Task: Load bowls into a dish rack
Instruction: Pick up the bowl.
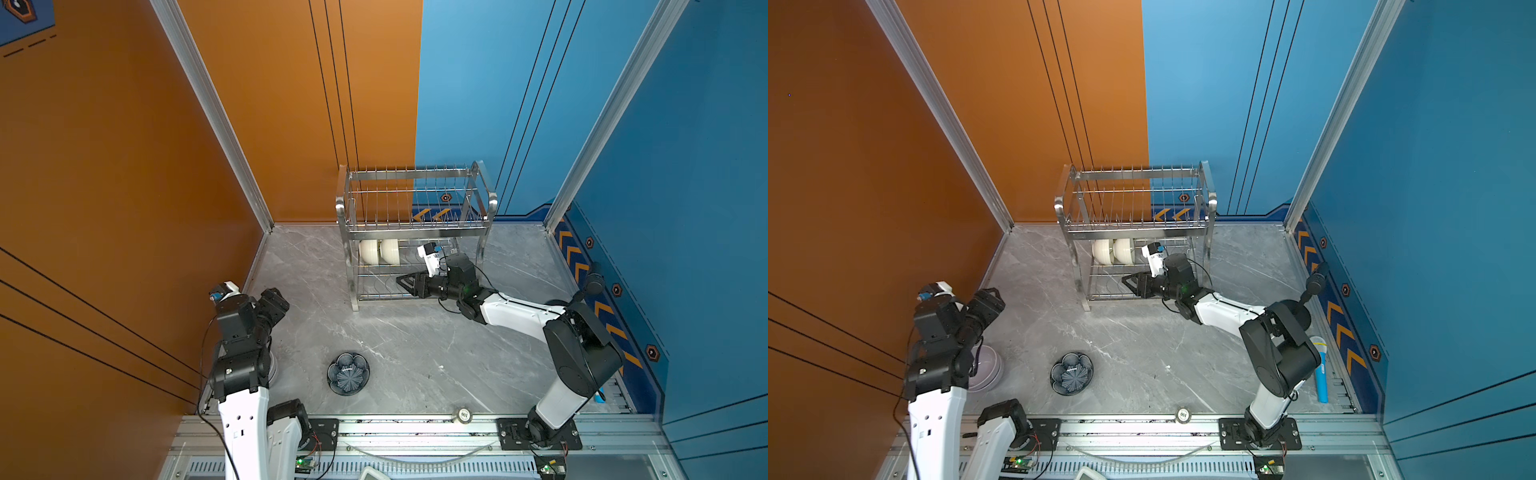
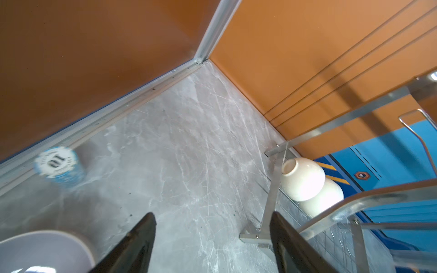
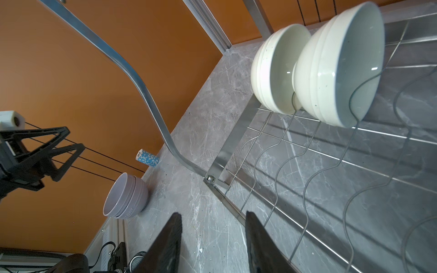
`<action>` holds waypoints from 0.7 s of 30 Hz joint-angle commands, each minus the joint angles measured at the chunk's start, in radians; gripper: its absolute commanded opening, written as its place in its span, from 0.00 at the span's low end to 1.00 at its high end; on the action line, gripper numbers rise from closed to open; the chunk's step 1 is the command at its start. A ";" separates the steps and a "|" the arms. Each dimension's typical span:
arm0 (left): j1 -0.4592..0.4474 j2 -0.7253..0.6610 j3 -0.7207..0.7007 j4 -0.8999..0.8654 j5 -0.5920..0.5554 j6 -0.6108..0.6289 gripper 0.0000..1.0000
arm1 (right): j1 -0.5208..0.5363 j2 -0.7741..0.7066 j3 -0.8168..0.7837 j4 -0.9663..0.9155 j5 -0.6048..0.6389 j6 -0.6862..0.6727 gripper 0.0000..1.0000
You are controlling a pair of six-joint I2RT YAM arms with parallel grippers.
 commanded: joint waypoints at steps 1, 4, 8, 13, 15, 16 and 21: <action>-0.003 0.003 0.086 -0.309 -0.201 -0.048 0.72 | 0.012 -0.038 0.007 -0.088 0.031 -0.045 0.45; 0.005 0.000 0.095 -0.387 -0.275 -0.086 0.69 | 0.015 -0.041 0.013 -0.115 0.034 -0.051 0.45; 0.017 0.018 0.087 -0.459 -0.293 -0.142 0.67 | 0.019 -0.033 0.023 -0.145 0.035 -0.053 0.45; 0.048 0.060 0.082 -0.531 -0.328 -0.218 0.69 | 0.027 -0.017 0.031 -0.152 0.029 -0.053 0.45; 0.067 0.074 0.078 -0.552 -0.341 -0.239 0.69 | 0.028 -0.014 0.033 -0.155 0.029 -0.054 0.45; 0.078 0.080 0.074 -0.558 -0.344 -0.243 0.69 | 0.029 -0.014 0.032 -0.157 0.029 -0.055 0.45; 0.170 0.118 0.065 -0.605 -0.323 -0.264 0.68 | 0.028 -0.007 0.033 -0.167 0.027 -0.067 0.45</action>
